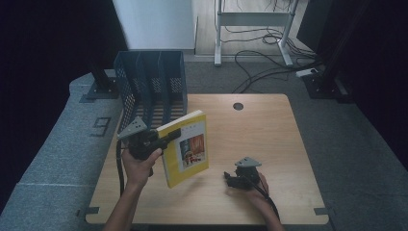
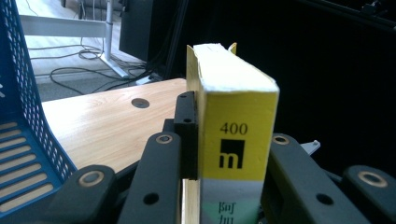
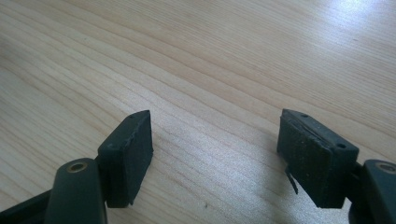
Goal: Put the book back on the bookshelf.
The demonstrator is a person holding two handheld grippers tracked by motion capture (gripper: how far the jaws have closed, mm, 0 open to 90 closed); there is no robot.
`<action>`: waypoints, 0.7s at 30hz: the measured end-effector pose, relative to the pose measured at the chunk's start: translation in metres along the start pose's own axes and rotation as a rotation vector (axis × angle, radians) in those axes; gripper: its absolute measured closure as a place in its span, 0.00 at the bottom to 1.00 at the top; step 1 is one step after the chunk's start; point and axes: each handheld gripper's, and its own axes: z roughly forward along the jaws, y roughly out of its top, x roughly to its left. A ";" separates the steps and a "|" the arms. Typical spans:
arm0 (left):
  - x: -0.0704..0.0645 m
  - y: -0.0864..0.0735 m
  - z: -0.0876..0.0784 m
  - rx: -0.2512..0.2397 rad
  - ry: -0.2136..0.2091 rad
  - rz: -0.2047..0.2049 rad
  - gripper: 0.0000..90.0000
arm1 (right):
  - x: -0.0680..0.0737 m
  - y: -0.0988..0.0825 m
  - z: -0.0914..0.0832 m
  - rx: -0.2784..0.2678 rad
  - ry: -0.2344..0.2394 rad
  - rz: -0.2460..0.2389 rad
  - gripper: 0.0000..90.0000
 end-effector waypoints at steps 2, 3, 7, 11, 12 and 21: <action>0.000 0.002 -0.001 -0.011 -0.003 -0.001 0.84 | 0.000 0.000 0.000 0.000 -0.001 -0.001 0.29; 0.000 0.002 -0.001 -0.011 -0.003 -0.001 0.84 | 0.000 0.000 0.000 0.000 -0.001 -0.001 0.29; -0.001 0.005 -0.003 -0.020 -0.007 0.002 0.84 | 0.000 0.000 0.000 0.000 -0.003 0.000 0.29; -0.001 0.007 -0.004 -0.018 -0.002 0.007 0.84 | 0.000 0.000 0.000 0.000 -0.003 -0.001 0.29; -0.001 0.008 -0.005 -0.020 0.000 0.010 0.84 | 0.000 0.000 0.000 0.000 -0.003 -0.001 0.29; 0.000 0.015 -0.008 -0.041 0.008 0.019 0.84 | 0.000 0.000 0.000 0.000 -0.003 0.000 0.29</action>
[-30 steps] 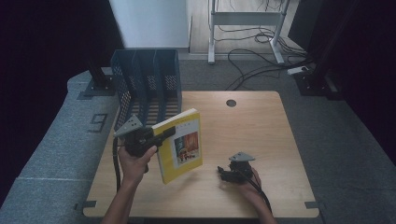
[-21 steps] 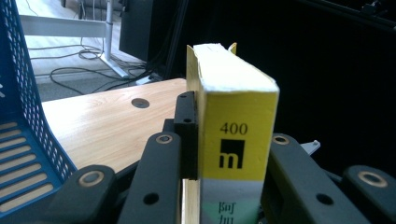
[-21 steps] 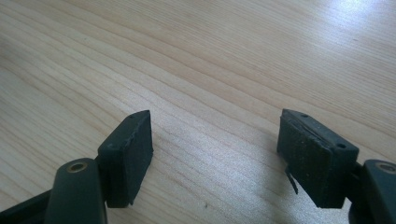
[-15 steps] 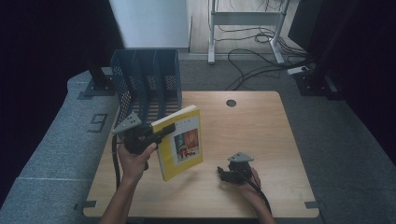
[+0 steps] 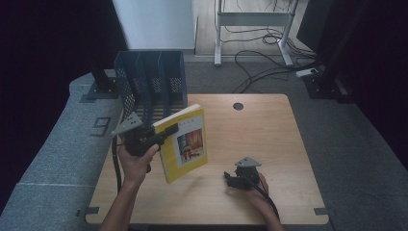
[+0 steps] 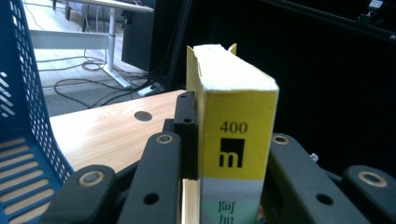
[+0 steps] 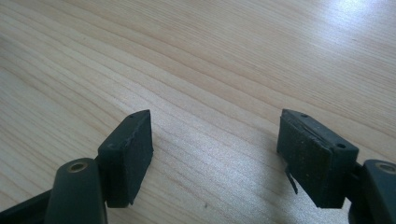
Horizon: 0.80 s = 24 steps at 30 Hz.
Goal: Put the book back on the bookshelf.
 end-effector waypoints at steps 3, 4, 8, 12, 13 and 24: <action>0.001 0.002 -0.001 -0.007 0.003 -0.003 0.84 | 0.000 0.000 0.000 0.000 0.000 0.000 0.29; 0.002 0.003 -0.002 -0.012 0.007 -0.005 0.84 | 0.000 0.000 0.000 0.000 -0.001 0.000 0.29; 0.005 0.006 -0.005 -0.020 0.021 -0.004 0.84 | 0.000 0.000 0.000 0.000 -0.002 0.000 0.29; 0.008 0.008 -0.007 -0.031 0.033 -0.004 0.84 | 0.000 0.000 0.000 0.000 -0.003 0.000 0.29; 0.009 0.009 -0.008 -0.033 0.037 -0.006 0.84 | 0.000 0.000 0.000 0.000 -0.003 0.000 0.29; 0.017 0.007 -0.012 -0.040 0.075 -0.004 0.84 | 0.000 0.000 0.000 0.000 -0.005 0.001 0.29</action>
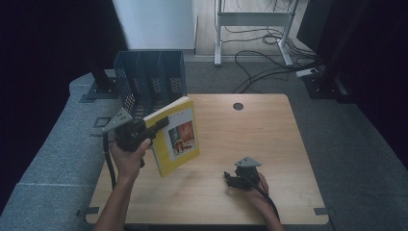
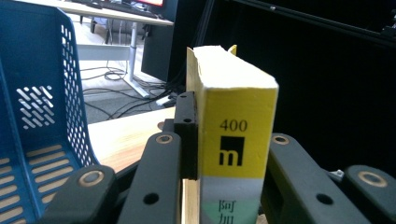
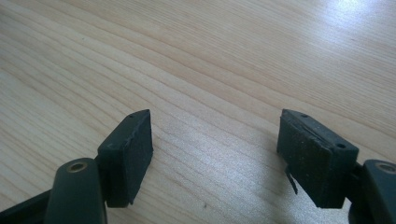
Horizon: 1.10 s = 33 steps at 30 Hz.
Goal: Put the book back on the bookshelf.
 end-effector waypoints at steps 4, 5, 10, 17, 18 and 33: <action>0.003 0.000 -0.002 -0.007 0.012 -0.001 0.84 | 0.000 0.000 0.000 0.000 -0.001 0.001 0.29; 0.003 0.000 -0.002 -0.007 0.012 -0.001 0.84 | 0.000 0.000 0.000 0.000 -0.001 0.001 0.29; 0.007 0.002 -0.006 -0.017 0.025 -0.010 0.84 | 0.000 0.000 0.000 0.000 -0.002 0.002 0.29; 0.010 0.007 -0.013 -0.036 0.043 -0.008 0.84 | 0.000 0.000 0.000 0.001 -0.003 0.001 0.29; 0.011 0.008 -0.014 -0.038 0.045 -0.007 0.84 | 0.000 0.000 0.000 0.001 -0.003 0.000 0.29; 0.023 0.016 -0.023 -0.061 0.094 -0.002 0.84 | 0.000 0.000 0.000 0.000 -0.006 0.004 0.29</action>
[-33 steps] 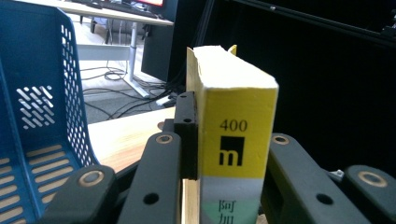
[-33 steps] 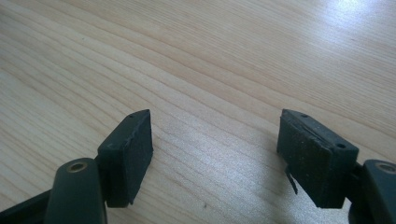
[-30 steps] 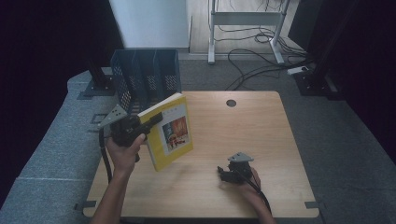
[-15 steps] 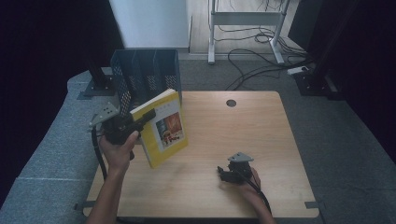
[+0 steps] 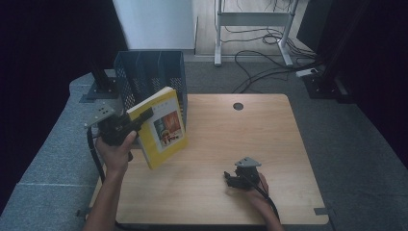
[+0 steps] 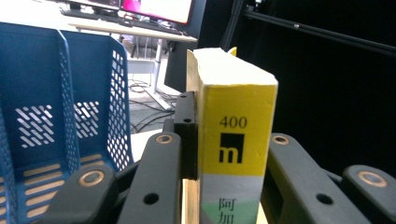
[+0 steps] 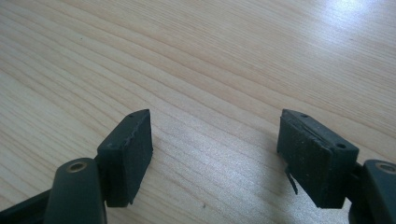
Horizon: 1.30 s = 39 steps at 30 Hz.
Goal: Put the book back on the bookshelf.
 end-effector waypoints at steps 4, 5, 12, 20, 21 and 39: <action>0.004 0.002 -0.001 -0.017 0.011 -0.007 0.84 | 0.000 0.000 0.000 0.000 -0.001 0.001 0.29; 0.006 0.003 -0.001 -0.018 0.014 -0.010 0.84 | 0.000 0.000 0.000 0.000 -0.001 0.001 0.29; 0.013 0.006 0.003 -0.024 0.039 -0.012 0.84 | 0.000 0.000 0.000 0.000 -0.002 0.002 0.29; 0.022 0.006 0.008 -0.029 0.058 -0.032 0.84 | 0.000 0.000 0.000 0.000 -0.003 0.002 0.29; 0.022 0.005 0.009 -0.027 0.064 -0.028 0.84 | 0.000 0.000 0.000 0.000 -0.002 0.002 0.29; 0.044 0.013 0.029 -0.021 0.115 -0.033 0.84 | 0.000 0.000 0.000 0.000 -0.003 0.002 0.29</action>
